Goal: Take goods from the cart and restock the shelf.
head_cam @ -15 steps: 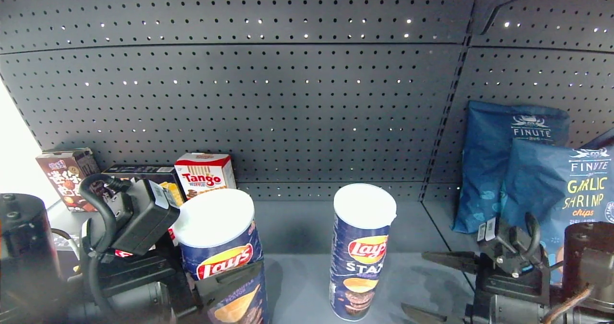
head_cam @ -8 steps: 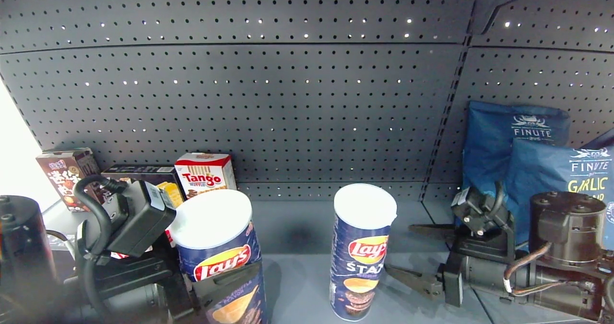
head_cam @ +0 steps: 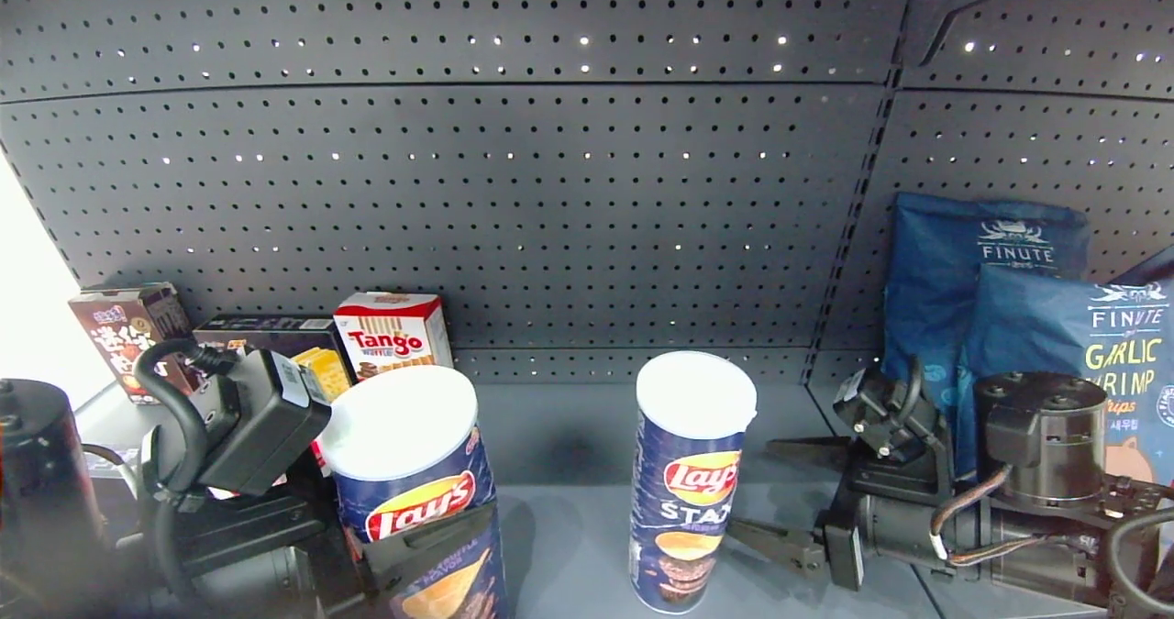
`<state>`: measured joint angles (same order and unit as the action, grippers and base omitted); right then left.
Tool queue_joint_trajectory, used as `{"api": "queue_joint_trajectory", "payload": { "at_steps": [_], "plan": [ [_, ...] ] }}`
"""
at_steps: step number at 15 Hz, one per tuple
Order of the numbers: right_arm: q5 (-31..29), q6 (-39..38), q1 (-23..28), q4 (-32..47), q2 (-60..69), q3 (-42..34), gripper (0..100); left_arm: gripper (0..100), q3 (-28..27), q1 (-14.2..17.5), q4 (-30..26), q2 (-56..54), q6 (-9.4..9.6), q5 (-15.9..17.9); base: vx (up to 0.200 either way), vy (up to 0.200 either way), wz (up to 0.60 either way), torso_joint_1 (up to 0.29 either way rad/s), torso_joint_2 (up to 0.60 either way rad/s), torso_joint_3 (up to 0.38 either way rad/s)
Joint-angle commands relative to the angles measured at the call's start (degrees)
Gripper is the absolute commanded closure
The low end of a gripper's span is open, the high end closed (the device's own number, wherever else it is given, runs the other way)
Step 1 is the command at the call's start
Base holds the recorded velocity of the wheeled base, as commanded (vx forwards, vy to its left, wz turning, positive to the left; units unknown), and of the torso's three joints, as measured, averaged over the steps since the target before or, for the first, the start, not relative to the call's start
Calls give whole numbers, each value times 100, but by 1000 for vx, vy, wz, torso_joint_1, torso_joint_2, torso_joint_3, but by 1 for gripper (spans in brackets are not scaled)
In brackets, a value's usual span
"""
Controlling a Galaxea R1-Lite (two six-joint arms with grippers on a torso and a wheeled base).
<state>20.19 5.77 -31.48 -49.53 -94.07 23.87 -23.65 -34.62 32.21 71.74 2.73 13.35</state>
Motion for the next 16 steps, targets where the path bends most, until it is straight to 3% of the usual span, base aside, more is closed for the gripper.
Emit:
{"api": "queue_joint_trajectory", "payload": {
  "at_steps": [1, 9, 12, 16],
  "plan": [
    [3, 3, -43, -4, -67, 4, 0, 100, 1, -1, 5, -2, -1, 1, 0, 0, 0, 0, 0, 0],
    [-15, 12, -166, -30, 12, -49, 0, 100, 10, 8, -4, -20, -1, 1, 0, 0, 0, 0, 0, 0],
    [-68, 12, -52, -39, 627, -49, 0, 100, 45, 8, -4, -99, -1, 1, 0, 0, 0, 0, 0, 0],
    [-946, -5, 766, 444, 2684, -321, 0, 100, -26, 8, 14, -90, 8, 1, 0, 0, 0, 0, 0, 0]
  ]
}}
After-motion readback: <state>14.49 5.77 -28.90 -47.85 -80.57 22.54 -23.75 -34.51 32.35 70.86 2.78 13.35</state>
